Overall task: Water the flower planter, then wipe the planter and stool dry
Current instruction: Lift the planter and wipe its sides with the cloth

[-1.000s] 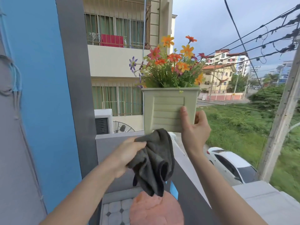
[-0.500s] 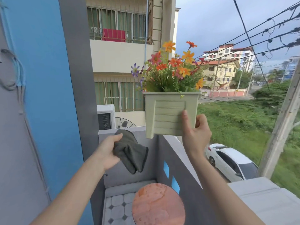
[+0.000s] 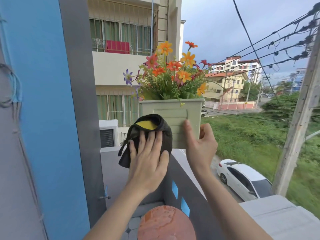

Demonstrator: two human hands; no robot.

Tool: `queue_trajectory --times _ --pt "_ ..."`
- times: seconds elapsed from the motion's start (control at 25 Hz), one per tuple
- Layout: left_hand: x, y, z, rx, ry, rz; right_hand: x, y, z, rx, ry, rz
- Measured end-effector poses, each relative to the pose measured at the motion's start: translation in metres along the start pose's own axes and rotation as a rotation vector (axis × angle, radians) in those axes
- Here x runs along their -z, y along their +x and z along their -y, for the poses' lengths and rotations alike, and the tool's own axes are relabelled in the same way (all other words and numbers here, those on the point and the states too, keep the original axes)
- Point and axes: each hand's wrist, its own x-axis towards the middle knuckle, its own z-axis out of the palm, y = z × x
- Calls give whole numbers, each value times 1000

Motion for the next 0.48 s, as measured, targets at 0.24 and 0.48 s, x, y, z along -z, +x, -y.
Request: queue_trajectory --times 0.24,0.48 --pt "-11 20 7 -280 458 -389 5 3 16 -8 44 45" --pt "0 24 8 -346 589 -551 8 11 28 1 72 54"
